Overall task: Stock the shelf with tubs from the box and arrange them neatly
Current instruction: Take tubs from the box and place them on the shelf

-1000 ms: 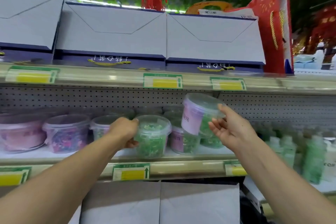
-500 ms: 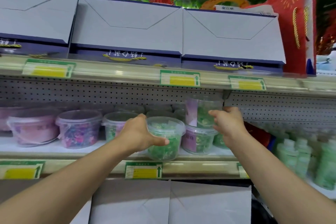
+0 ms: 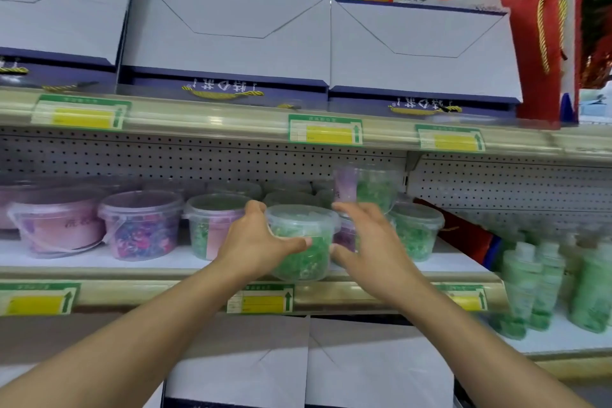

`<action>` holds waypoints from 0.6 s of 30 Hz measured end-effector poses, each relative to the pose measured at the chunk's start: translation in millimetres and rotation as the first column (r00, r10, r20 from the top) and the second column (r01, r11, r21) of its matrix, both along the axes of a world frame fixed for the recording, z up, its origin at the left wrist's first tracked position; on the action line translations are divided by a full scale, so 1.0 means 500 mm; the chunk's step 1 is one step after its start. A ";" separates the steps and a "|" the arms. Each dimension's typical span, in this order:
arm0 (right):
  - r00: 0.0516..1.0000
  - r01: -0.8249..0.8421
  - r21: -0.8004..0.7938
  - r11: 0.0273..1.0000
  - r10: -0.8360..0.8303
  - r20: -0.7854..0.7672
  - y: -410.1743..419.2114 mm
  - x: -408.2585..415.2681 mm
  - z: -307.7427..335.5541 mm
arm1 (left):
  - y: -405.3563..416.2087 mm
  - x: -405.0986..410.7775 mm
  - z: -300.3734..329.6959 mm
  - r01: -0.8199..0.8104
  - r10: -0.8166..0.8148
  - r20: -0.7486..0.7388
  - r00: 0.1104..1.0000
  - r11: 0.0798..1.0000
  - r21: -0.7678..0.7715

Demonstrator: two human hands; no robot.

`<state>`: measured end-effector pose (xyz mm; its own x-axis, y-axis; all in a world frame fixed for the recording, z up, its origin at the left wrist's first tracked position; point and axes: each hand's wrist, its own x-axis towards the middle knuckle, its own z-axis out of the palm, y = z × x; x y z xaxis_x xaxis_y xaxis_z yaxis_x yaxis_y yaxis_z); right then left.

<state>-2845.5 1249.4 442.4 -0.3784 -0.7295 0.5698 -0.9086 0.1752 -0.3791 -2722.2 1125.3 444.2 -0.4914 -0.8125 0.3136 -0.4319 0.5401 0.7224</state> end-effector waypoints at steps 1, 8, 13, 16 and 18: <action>1.000 -0.031 0.031 0.999 0.031 0.003 -0.006 0.004 -0.007 | 0.004 0.002 0.000 -0.009 0.009 -0.002 1.000 1.000 -0.004; 0.970 0.094 0.073 0.993 -0.074 -0.232 -0.051 0.012 -0.014 | -0.004 0.008 -0.008 -0.048 0.051 -0.064 0.997 0.998 0.043; 0.925 0.223 0.120 0.967 -0.171 -0.338 -0.082 0.014 -0.012 | -0.017 0.015 -0.022 0.041 -0.037 -0.065 0.997 0.997 0.062; 0.897 0.284 0.153 0.947 -0.205 -0.392 -0.085 0.021 -0.016 | -0.029 0.037 -0.032 0.133 -0.126 -0.069 0.990 0.986 0.098; 0.905 0.273 0.154 0.950 -0.199 -0.375 -0.077 0.033 -0.020 | -0.033 0.056 -0.037 0.159 -0.157 -0.036 0.987 0.985 0.072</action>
